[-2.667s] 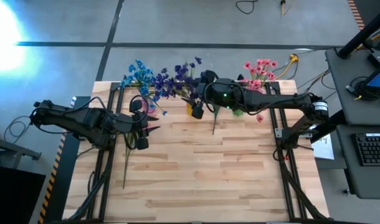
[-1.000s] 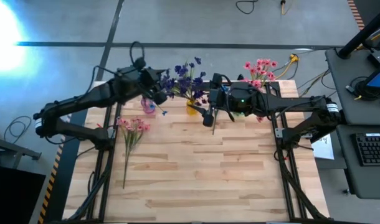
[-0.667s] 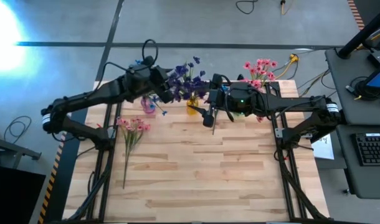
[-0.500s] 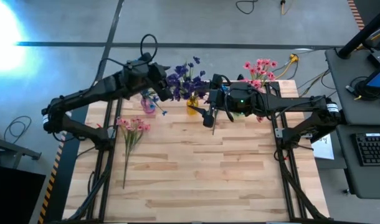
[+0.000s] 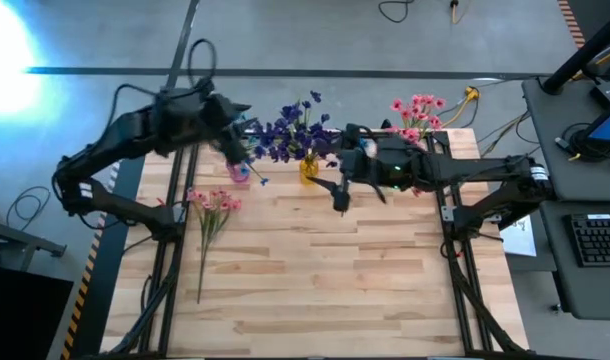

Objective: Sort flowers into vase by color
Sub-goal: Put the violet flowers into the yellow vase

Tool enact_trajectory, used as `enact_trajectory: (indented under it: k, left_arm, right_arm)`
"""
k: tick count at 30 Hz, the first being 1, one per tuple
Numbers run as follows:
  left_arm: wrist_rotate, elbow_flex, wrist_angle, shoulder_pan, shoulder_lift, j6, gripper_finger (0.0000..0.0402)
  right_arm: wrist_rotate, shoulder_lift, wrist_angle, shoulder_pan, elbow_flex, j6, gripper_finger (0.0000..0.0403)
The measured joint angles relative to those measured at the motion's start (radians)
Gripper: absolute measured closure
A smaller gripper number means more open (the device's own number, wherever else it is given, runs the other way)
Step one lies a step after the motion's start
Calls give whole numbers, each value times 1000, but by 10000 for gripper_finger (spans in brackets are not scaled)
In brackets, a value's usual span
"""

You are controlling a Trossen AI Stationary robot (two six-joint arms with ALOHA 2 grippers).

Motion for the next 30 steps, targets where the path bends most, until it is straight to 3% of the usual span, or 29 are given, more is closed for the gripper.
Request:
enact_trajectory:
  k: [6, 12, 17, 23, 27, 30]
  left_arm:
    - [-41, -29, -3, -223, -72, -100, 278]
    - [-402, -125, 1, -527, -74, -220, 278]
    - [-515, -209, 19, -719, -38, -364, 278]
    - [-550, -362, 167, -791, -3, -460, 278]
    - [-552, -523, 406, -784, 0, -515, 278]
    - [-554, -643, 602, -781, 0, -441, 278]
  right_arm:
    - [-1, -58, -30, 78, 0, 15, 113]
    - [-1, -77, -69, 162, 0, 69, 123]
    - [-1, -76, -119, 228, 0, 150, 129]
    - [-1, -81, -227, 289, 0, 290, 137]
    - [-1, -82, -329, 312, 0, 408, 142]
    - [-1, -76, -409, 325, 0, 481, 145]
